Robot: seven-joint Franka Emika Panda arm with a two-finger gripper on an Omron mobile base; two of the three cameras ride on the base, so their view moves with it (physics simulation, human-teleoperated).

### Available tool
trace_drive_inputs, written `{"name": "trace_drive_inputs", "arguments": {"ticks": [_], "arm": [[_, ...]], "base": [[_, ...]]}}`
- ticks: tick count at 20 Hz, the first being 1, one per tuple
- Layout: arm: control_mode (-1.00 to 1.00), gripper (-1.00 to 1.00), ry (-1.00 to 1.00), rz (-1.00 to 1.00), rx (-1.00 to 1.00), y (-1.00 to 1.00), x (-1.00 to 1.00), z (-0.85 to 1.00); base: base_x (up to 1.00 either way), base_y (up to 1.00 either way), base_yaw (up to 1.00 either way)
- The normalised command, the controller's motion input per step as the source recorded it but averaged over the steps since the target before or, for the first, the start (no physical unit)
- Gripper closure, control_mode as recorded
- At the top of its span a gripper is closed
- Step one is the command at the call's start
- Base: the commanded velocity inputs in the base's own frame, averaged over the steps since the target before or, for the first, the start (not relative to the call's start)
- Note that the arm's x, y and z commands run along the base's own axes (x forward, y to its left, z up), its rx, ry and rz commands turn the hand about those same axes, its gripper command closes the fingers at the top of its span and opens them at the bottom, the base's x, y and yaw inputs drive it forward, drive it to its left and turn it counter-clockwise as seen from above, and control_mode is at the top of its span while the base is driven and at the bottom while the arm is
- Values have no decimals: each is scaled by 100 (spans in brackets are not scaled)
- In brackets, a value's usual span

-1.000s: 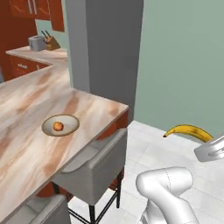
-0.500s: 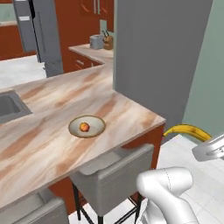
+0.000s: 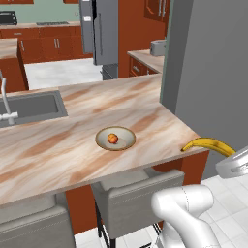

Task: Retrieve the peach and banana from the fridge and place them into the bowl on the dining table.

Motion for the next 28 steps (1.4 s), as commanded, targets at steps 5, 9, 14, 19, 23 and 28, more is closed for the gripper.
{"name": "trace_drive_inputs", "arguments": {"ticks": [5,9,14,19,23,28], "arm": [[100,100,0,0,0,0,0,0],[-100,100,-1,-2,0,28,41,-14],[-100,100,0,0,-2,62,42,-21],[-100,100,0,0,0,31,52,-11],[-100,100,6,0,1,1,84,0],[-100,100,12,0,3,0,87,0]], "base": [[52,12,5],[0,0,0],[0,0,0],[0,0,0],[0,0,0],[0,0,0]]}}
